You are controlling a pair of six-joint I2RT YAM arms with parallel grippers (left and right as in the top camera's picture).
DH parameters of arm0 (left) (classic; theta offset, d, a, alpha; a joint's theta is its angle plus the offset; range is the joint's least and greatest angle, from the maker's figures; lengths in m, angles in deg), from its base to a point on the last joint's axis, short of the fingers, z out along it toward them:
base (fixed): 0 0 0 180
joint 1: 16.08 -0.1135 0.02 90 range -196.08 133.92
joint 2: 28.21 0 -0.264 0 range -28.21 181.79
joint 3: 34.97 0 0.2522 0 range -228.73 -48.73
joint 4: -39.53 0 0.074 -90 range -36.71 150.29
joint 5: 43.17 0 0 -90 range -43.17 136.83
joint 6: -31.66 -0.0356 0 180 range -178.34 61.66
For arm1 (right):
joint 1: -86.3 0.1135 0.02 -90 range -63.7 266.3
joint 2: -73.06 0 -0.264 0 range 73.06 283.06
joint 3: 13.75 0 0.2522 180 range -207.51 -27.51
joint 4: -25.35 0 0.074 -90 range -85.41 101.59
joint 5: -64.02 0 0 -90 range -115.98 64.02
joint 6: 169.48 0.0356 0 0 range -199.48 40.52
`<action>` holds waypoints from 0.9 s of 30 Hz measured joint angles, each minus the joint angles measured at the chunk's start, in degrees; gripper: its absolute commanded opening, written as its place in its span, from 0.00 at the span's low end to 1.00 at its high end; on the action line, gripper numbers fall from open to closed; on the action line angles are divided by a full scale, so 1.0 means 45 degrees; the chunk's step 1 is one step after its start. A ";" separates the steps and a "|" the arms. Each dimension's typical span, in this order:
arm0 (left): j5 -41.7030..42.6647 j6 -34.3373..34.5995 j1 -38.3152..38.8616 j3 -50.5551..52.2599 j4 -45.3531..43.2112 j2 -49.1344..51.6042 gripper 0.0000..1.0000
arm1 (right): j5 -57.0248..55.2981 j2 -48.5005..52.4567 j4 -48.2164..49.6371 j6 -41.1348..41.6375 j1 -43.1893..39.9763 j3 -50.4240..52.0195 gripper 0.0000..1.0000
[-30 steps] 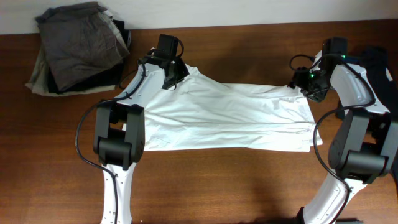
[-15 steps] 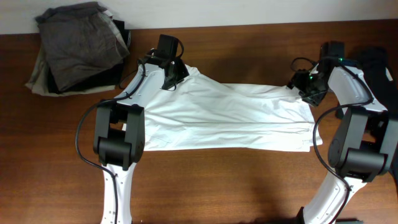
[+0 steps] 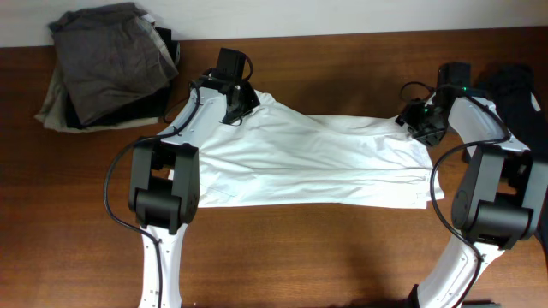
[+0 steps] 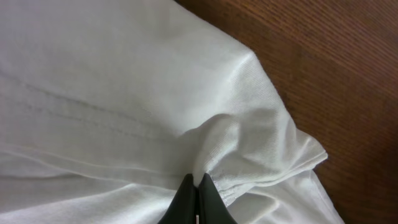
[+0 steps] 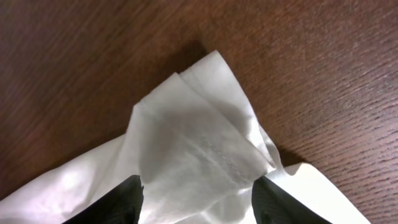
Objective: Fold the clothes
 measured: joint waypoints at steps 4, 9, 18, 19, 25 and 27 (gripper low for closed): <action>0.0000 0.0000 0.0000 0.0000 0.0005 0.0000 0.02 | -0.0053 0.0000 0.0112 0.0024 0.0000 0.0049 0.56; 0.0000 0.0000 0.0000 0.0000 0.0000 0.0000 0.02 | -0.0107 0.0000 0.0015 0.0107 0.0000 0.0049 0.56; 0.0000 0.0000 0.0000 0.0000 0.0000 0.0000 0.02 | -0.0340 0.0000 0.0287 0.0287 0.0000 0.0321 0.51; 0.0000 0.0000 0.0000 0.0000 0.0000 0.0000 0.02 | -0.0355 0.0000 0.0316 0.0325 0.0000 0.0345 0.47; 0.0005 0.0000 0.0000 0.0000 0.0000 0.0000 0.02 | -0.0447 0.0000 0.0617 0.0359 0.0000 0.0384 0.33; 0.0000 0.0000 0.0000 0.0000 0.0000 0.0000 0.02 | -0.0486 0.0000 0.0612 0.0355 0.0000 0.0398 0.25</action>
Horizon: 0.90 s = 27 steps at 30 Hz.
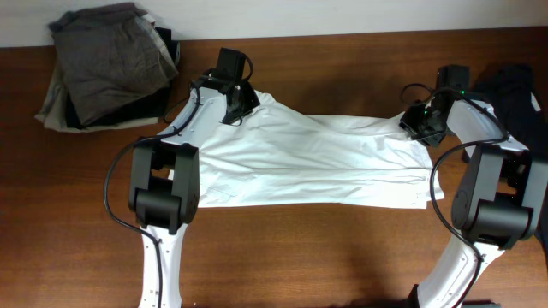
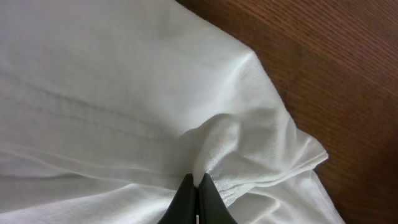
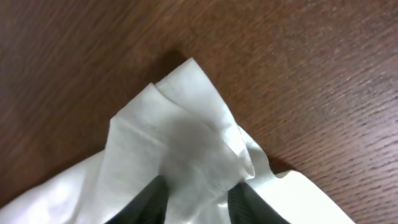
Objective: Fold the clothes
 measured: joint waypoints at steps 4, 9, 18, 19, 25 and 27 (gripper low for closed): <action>0.0000 0.0000 0.0000 0.0000 0.0000 0.0000 0.01 | 0.0000 0.0000 0.0058 -0.0024 0.0000 0.0010 0.13; 0.0000 -0.0238 -0.0005 0.0000 0.0121 0.0000 0.01 | -0.0005 0.0000 0.0039 -0.0029 0.0000 0.0010 0.04; -0.0971 -0.1593 -0.0068 0.0000 0.0670 -0.0539 0.01 | -0.0005 0.0000 -0.0636 0.0000 0.0000 -0.0039 0.04; -0.1132 -0.1695 -0.0073 0.0000 0.0665 -0.0738 0.01 | -0.0005 0.0000 -0.0738 0.0000 0.0000 -0.0068 0.04; -0.1525 -0.2045 -0.0155 -0.0049 0.1302 -0.1719 0.01 | -0.0005 0.0000 -0.1229 -0.0005 0.0000 -0.0500 0.04; -0.1569 -0.2069 -0.0185 -0.0078 0.1617 -0.1763 0.01 | -0.0005 -0.0010 -0.1443 -0.0005 0.0000 -0.0583 0.04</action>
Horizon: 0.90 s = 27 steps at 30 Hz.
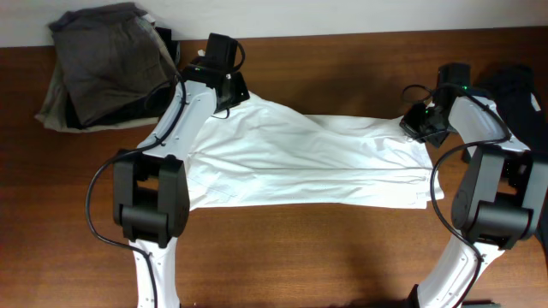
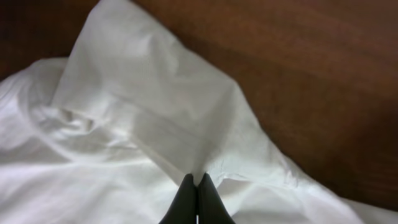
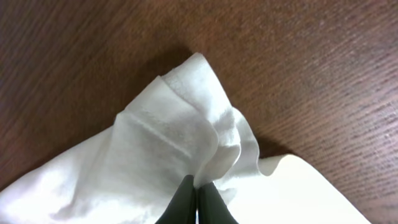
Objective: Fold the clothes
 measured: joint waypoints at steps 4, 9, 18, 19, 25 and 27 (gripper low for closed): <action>-0.0049 -0.0432 -0.0019 -0.0005 0.0777 -0.0039 0.01 | -0.0019 -0.0189 -0.0408 0.0005 0.0000 -0.0010 0.04; -0.0840 -0.1287 -0.0015 -0.0005 0.2079 -0.0665 0.01 | -0.0267 -0.0656 -0.0636 0.0005 0.0000 -0.0015 0.04; -0.2535 -0.1831 0.0000 -0.0097 0.4881 -0.2108 0.01 | -0.0520 -0.0748 -0.0763 0.0005 0.0005 -0.0015 0.04; -0.2550 -0.1860 0.0005 -0.0097 0.5076 -0.2103 0.01 | -0.0525 -0.0753 -0.0772 0.0000 0.0005 -0.0015 0.04; -0.2599 -0.1953 0.0049 -0.0097 0.5911 -0.2103 0.01 | -0.0525 -0.0753 -0.0971 0.0005 0.0005 -0.0024 0.04; -0.2574 -0.1953 0.0068 -0.0097 0.6096 -0.2103 0.01 | -0.0525 -0.0753 -0.1229 -0.0005 0.0005 -0.0102 0.04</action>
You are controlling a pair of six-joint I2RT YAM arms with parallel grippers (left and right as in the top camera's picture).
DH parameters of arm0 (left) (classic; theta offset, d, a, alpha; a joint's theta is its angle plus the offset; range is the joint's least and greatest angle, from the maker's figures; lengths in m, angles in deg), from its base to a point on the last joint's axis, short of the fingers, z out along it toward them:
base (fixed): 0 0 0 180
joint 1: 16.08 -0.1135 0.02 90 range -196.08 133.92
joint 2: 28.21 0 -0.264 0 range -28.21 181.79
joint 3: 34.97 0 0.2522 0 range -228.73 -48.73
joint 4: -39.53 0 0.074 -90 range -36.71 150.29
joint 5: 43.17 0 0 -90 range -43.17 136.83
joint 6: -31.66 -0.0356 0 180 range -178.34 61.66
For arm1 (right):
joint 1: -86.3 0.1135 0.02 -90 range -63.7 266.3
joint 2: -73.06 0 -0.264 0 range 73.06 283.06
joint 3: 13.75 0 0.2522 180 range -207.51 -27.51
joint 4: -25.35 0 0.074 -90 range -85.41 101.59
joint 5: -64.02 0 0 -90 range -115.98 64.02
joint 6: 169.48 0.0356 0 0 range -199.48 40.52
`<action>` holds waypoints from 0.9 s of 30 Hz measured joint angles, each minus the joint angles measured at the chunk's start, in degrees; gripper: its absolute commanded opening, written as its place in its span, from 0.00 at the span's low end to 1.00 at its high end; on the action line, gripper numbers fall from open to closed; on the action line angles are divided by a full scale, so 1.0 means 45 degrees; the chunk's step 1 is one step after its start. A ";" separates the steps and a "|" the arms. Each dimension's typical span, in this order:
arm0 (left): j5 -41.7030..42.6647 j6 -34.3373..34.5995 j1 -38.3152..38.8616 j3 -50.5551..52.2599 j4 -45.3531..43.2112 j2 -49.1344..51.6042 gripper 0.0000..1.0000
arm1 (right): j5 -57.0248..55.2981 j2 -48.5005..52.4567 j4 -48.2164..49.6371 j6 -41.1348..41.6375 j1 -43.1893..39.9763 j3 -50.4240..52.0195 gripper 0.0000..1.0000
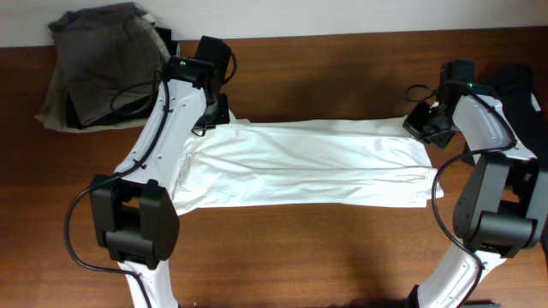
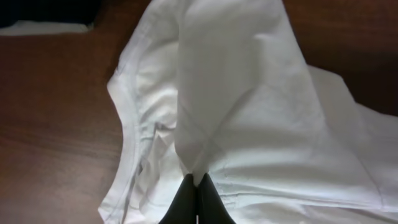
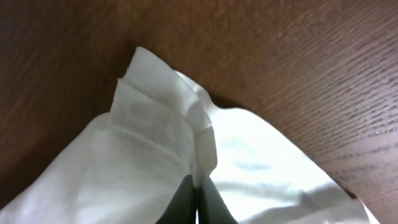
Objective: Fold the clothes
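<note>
A white shirt [image 1: 308, 162] lies spread lengthwise across the brown table, folded into a long band. My left gripper [image 1: 212, 109] is shut on the shirt's far left edge; in the left wrist view its black fingers [image 2: 198, 194] pinch a raised fold of white cloth [image 2: 236, 87], the collar edge [image 2: 127, 124] to the left. My right gripper [image 1: 425, 125] is shut on the shirt's far right corner; its fingers [image 3: 198, 200] pinch the layered hem corner [image 3: 161, 112] lifted off the wood.
A stack of folded grey and dark clothes [image 1: 107, 60] sits at the back left corner. A dark garment [image 1: 522, 94] lies at the right edge. Bare wooden table [image 1: 325, 248] runs along the front.
My left gripper has moved left and forward with its fold, drawing the shirt's far edge taut and straight. The right gripper holds its corner slightly higher. Both stay shut.
My left gripper was shut on the shirt's far left part while the right stood open round the far right corner. The right then narrowed and shut on that corner. Since then both have pulled the far edge, and the shirt now lies as a straighter band.
</note>
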 measured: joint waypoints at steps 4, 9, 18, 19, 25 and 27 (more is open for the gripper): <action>0.0010 0.0000 0.0000 0.0000 0.0355 0.0000 0.01 | -0.0005 0.0000 -0.0651 0.0010 0.0000 -0.0510 0.04; 0.0078 0.0000 0.0000 0.0010 0.1103 0.0000 0.01 | -0.0010 -0.0010 -0.1370 0.0010 0.0000 -0.1190 0.04; 0.0151 0.0000 0.0000 0.1175 0.1107 0.0000 0.02 | -0.0724 -0.0010 -0.3075 0.0015 0.0000 -0.1209 0.04; 0.0155 0.0000 0.0000 0.1326 0.1039 0.0000 0.02 | -0.0772 -0.0010 -0.3245 0.0005 0.0000 -0.1209 0.04; 0.0136 -0.0039 0.0000 0.2064 0.0699 0.0000 0.10 | -0.0967 -0.0010 -0.4027 0.0005 0.0000 -0.1209 0.04; 0.0083 -0.0049 -0.0005 0.2123 0.0651 0.0000 0.10 | -0.1137 -0.0010 -0.4148 0.0068 -0.0005 -0.1209 0.04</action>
